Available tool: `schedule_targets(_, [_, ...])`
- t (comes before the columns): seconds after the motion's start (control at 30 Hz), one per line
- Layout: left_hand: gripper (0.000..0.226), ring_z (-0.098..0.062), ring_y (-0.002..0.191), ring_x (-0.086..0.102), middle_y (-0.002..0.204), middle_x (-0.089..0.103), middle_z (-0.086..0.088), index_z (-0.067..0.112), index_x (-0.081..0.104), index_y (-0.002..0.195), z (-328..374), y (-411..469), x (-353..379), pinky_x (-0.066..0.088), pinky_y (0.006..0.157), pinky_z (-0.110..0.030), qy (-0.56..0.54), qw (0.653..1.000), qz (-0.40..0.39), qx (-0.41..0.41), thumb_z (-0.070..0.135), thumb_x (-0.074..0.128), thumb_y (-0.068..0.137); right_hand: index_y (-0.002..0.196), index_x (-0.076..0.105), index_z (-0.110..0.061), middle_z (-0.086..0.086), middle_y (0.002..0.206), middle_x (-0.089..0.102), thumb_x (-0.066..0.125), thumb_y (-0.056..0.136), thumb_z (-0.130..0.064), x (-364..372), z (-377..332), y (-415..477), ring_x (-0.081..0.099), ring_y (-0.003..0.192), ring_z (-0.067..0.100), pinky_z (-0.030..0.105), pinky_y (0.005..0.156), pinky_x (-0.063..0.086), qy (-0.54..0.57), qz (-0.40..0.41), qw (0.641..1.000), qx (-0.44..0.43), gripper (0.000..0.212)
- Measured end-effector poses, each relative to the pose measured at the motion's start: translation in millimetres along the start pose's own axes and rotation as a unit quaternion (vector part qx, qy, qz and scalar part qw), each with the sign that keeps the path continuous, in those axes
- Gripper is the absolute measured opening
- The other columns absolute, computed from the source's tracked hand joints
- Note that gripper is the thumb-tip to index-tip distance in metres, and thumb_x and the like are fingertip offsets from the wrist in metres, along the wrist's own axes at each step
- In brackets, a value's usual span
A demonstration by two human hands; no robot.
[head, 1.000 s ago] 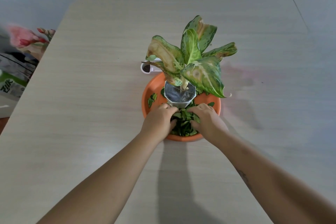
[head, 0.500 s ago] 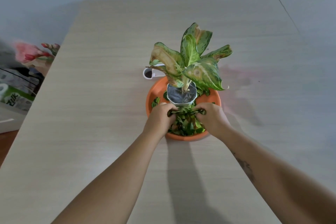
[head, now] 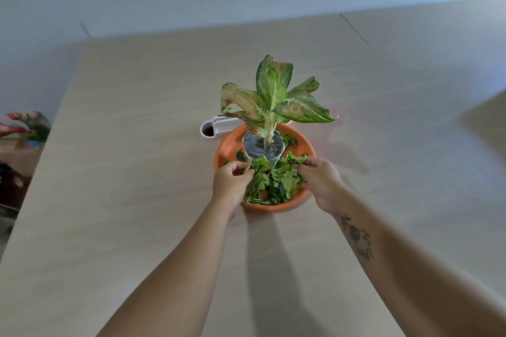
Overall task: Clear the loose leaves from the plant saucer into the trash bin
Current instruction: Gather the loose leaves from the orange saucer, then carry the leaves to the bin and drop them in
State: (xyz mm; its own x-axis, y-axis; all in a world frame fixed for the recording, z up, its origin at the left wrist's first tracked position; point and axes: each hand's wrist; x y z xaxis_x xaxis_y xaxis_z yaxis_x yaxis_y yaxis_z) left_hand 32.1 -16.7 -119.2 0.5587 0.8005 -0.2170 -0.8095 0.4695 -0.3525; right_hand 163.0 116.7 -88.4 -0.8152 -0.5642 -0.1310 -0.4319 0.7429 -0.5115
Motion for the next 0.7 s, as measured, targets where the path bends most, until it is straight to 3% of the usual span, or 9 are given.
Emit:
schedule_targets(0.1, [0.009,-0.014,0.078,0.068,0.091,0.072,0.0,0.025,0.069,0.087,1.4,2.1,-3.9,0.053,0.067,-0.023,0.002,1.0,-0.007,0.017,0.018,0.073,0.082,0.091,0.07,-0.008,0.01,0.087,0.072,0.063,0.088,-0.013,9.9,3.0,-2.7,0.071,0.077,0.024,0.036,0.07,0.06,0.024,0.031,0.999,0.002,0.009])
schedule_targets(0.23, [0.009,-0.021,0.081,0.071,0.088,0.073,-0.002,0.025,0.069,0.082,-2.8,4.8,-8.0,0.057,0.074,-0.034,-0.013,1.0,-0.021,0.019,0.018,0.073,0.081,0.09,0.07,-0.006,0.015,0.094,0.074,0.064,0.088,-0.013,17.4,8.9,-5.1,0.073,0.084,0.032,0.044,0.075,0.061,0.039,0.062,0.997,0.012,0.01])
schedule_targets(0.37, [0.013,-0.02,0.079,0.069,0.09,0.073,-0.006,0.018,0.071,0.09,-4.0,3.6,-8.4,0.058,0.077,-0.036,-0.054,0.998,-0.025,-0.007,0.019,0.076,0.079,0.086,0.069,-0.008,0.015,0.1,0.072,0.061,0.09,-0.011,17.8,10.6,-9.9,0.072,0.089,0.032,0.044,0.08,0.06,0.101,0.067,0.992,0.036,0.01])
schedule_targets(0.5, [0.015,-0.022,0.081,0.072,0.089,0.074,-0.006,0.016,0.071,0.092,-5.4,2.2,-5.2,0.06,0.08,-0.039,-0.113,0.992,-0.037,-0.044,0.018,0.077,0.078,0.093,0.066,-0.002,0.017,0.104,0.07,0.058,0.092,-0.009,15.8,7.1,-16.3,0.071,0.087,0.031,0.038,0.07,0.06,0.197,0.058,0.978,0.044,0.011])
schedule_targets(0.7, [0.015,-0.017,0.082,0.073,0.089,0.076,-0.005,0.011,0.072,0.095,-3.0,-16.2,11.6,0.057,0.076,-0.028,-0.193,0.977,-0.06,-0.072,0.012,0.074,0.081,0.106,0.064,0.004,0.016,0.101,0.07,0.055,0.093,-0.003,1.5,3.2,-29.6,0.069,0.087,0.023,0.031,0.076,0.058,0.288,0.057,0.955,0.033,0.017])
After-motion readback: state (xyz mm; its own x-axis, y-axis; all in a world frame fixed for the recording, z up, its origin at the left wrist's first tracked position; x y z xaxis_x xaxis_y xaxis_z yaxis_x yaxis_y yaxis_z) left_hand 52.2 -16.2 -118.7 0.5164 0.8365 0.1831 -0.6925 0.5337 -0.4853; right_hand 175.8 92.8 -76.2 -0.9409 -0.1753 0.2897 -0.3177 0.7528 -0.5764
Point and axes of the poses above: each hand's wrist, its own y-axis towards the middle knuckle, its own x-axis out of the palm, z = x × y
